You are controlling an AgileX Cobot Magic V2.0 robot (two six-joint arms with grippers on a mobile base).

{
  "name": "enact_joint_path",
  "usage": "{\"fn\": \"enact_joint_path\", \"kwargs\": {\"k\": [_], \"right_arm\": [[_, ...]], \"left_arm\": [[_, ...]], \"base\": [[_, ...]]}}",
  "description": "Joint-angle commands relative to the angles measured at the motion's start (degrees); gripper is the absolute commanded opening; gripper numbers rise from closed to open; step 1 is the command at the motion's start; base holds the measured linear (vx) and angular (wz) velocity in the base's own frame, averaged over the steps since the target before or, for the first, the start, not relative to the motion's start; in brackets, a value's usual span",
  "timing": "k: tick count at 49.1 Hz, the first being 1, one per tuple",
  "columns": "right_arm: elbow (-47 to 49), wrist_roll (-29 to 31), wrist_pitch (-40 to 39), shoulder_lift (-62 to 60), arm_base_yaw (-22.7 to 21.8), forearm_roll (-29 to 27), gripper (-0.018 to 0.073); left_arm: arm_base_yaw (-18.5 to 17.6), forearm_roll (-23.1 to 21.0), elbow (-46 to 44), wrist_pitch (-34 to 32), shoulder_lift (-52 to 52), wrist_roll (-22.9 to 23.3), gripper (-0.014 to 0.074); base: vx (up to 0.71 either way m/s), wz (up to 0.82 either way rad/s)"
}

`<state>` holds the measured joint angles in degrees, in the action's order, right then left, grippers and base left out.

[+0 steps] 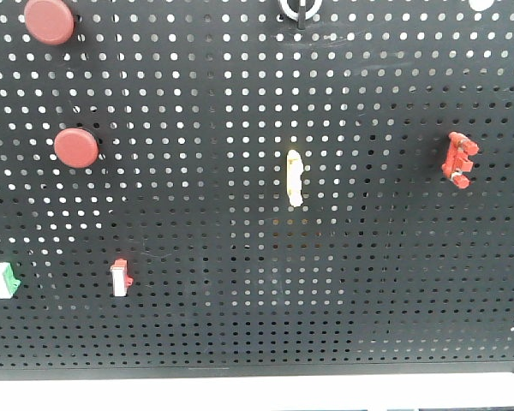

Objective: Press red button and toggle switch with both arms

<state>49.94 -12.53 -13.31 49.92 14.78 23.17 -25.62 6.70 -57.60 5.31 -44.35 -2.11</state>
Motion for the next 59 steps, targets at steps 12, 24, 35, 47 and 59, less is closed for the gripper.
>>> {"fn": "enact_joint_path", "kwargs": {"k": [12, 24, 35, 47, 59], "right_arm": [[17.32, 0.07, -4.25, 15.60, 11.02, 2.01, -0.0003], [28.65, 0.07, -1.61, 24.60, 17.41, 2.01, -0.0003], [36.40, 0.07, -0.42, 30.05, 19.05, 1.81, -0.0003], [40.54, 0.17, 4.39, 31.24, 17.92, 1.81, -0.0003], [40.72, -0.46, 5.62, 30.71, 14.12, -0.94, -0.0003]], "left_arm": [[-0.25, -0.37, 4.32, -6.06, 5.41, 0.14, 0.0001], [-0.25, -0.37, 4.32, -6.44, 5.41, 0.02, 0.0001], [-0.25, -0.37, 4.32, -6.44, 5.41, 0.02, 0.0001], [-0.25, -0.37, 4.32, -6.44, 5.41, 0.02, 0.0001], [-0.25, -0.37, 4.32, -6.42, 5.41, 0.03, 0.0001]], "base": [[0.00, 0.00], [0.00, 0.00], [0.00, 0.00], [0.00, 0.00], [0.00, 0.00]]}}
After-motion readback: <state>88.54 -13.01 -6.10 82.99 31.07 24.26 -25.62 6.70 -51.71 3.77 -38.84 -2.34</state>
